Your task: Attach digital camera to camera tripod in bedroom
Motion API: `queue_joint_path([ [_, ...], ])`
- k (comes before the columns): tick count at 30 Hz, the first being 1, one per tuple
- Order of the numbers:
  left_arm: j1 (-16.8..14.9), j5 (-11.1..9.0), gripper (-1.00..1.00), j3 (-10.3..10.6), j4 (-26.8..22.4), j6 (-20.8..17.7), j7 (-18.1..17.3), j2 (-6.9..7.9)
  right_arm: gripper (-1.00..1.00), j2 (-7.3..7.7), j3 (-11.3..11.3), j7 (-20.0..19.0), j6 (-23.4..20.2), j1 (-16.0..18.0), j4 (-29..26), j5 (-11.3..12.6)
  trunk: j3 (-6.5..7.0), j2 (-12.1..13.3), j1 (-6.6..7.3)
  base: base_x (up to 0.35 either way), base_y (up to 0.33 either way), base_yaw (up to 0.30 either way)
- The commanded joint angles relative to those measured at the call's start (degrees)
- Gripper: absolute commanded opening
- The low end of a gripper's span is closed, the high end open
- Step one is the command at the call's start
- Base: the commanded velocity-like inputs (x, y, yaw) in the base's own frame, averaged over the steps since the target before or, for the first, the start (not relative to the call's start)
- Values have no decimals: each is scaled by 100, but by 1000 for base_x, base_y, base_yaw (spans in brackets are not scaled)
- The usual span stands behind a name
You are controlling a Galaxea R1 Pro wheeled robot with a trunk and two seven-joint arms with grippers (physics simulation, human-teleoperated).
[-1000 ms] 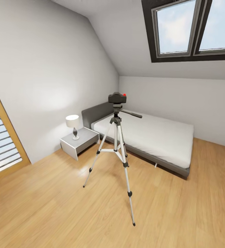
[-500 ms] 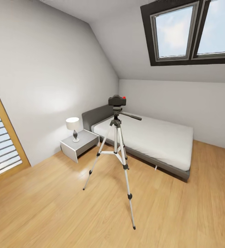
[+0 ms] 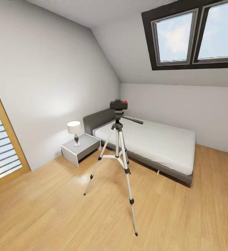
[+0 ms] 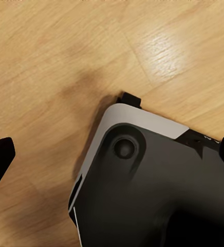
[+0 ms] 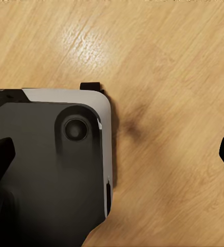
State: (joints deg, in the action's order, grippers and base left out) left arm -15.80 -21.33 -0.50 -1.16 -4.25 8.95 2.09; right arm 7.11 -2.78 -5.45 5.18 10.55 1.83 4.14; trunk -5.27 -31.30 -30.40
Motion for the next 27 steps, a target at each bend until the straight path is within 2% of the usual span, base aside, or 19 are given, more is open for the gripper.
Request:
queue_joint_path([
  [1, -2, -22, 100, -3, -9, -32, 19, 0, 100, 1, -29, -26, 36, 9, 19, 44, -1, -9, -2, 0, 0, 0],
  [27, -2, -11, 100, -2, -7, -32, 19, 1, 100, 1, -35, -27, 62, 0, 19, 26, 215, -9, -2, 0, 0, 0],
])
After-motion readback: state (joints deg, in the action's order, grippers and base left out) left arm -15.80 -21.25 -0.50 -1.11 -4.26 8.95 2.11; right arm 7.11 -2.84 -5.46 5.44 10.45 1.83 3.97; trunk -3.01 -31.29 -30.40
